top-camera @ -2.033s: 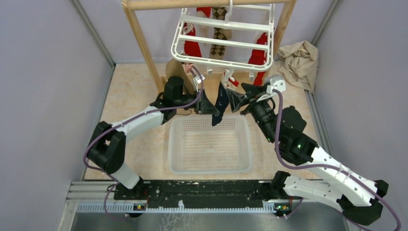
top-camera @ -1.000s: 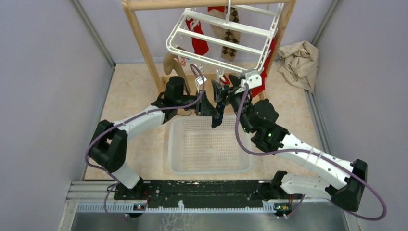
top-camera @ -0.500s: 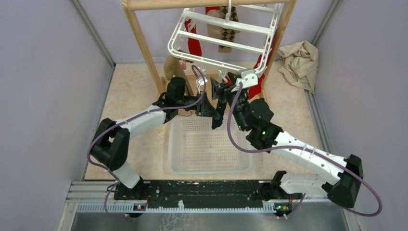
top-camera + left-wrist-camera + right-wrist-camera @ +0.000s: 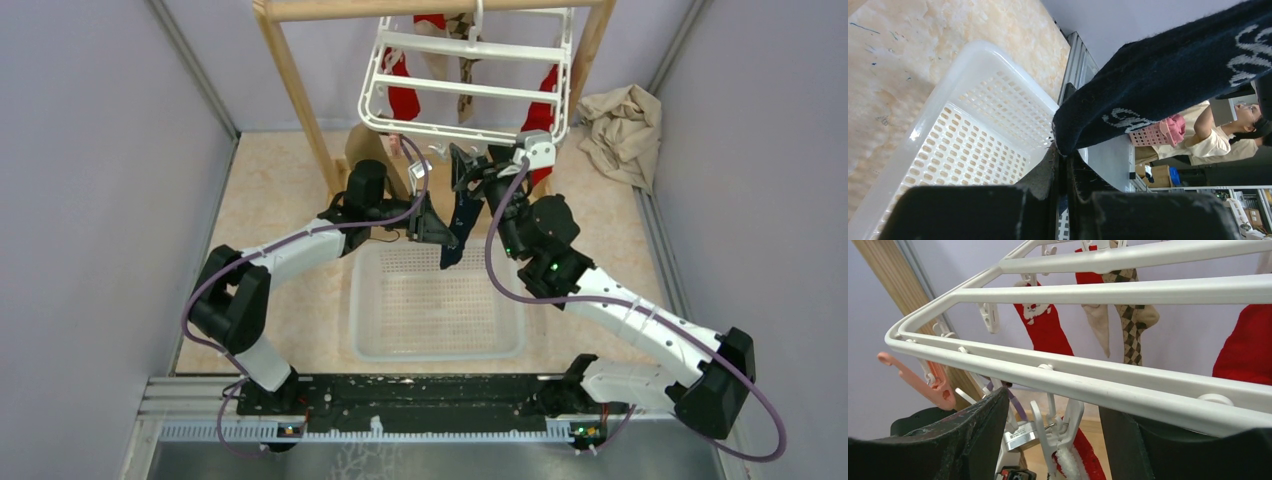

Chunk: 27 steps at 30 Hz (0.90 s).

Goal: Remove the socks clipped to the hanger
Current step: Remove the sock from the hanger.

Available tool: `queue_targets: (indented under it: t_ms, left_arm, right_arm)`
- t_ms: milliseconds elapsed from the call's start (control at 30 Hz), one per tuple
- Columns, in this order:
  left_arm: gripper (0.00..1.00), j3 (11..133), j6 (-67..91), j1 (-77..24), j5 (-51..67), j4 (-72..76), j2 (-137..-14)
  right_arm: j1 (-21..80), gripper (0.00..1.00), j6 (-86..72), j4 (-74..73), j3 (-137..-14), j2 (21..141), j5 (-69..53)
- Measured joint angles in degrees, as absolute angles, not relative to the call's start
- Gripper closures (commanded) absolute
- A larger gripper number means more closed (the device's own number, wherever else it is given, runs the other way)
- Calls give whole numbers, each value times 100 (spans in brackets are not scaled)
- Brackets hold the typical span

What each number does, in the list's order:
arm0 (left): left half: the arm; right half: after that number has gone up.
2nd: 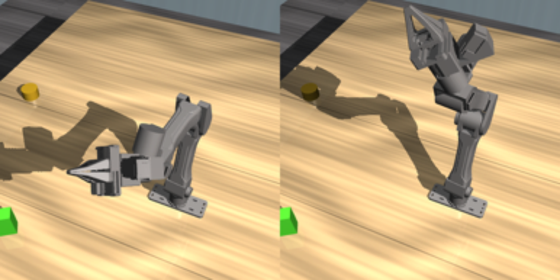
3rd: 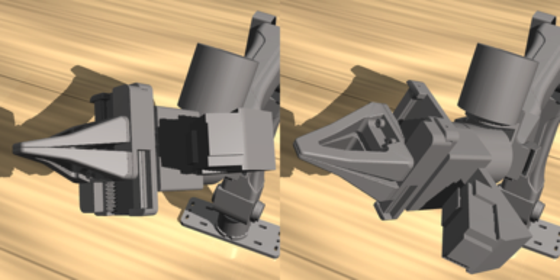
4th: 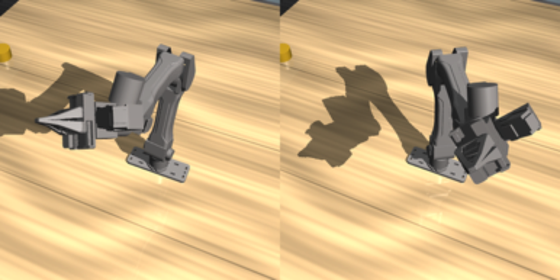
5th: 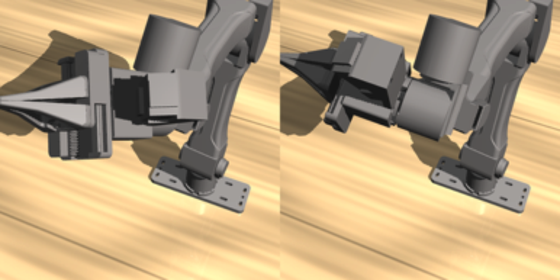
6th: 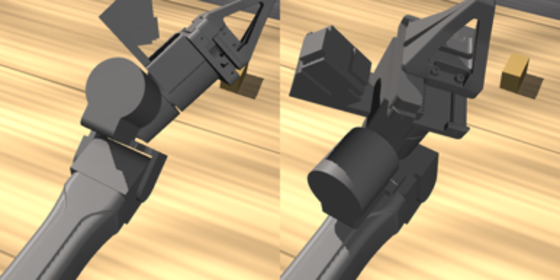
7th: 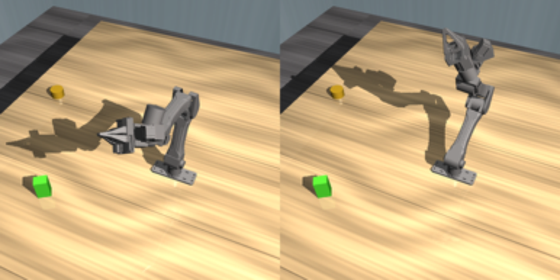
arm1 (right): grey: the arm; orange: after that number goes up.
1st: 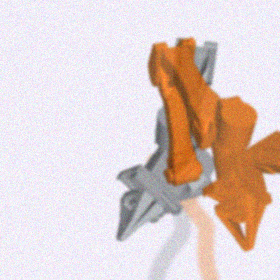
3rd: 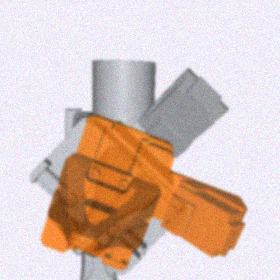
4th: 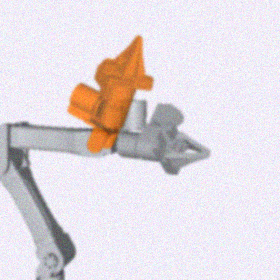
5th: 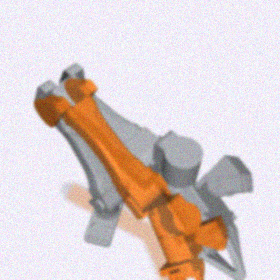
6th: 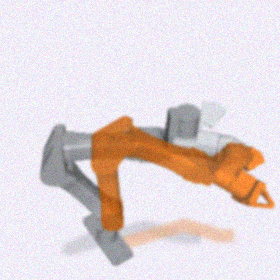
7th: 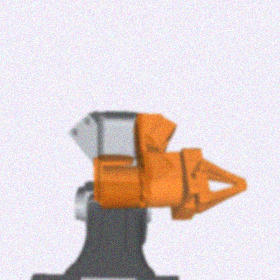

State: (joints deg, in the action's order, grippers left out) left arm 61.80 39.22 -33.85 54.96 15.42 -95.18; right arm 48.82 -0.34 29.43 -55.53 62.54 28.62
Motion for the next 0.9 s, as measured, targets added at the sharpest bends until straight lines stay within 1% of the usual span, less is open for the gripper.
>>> queue_targets:
  t_ms: [533,900]
  left_arm:
    - [100,6180,3922,-3385,5518,1542,-9531]
    - [100,6180,3922,-3385,5553,1542,-9557]
  right_arm:
    - [4818,41,-220,3089,-5553,6254,2554]
    - [4807,55,-217,3094,-5553,6254,2541]
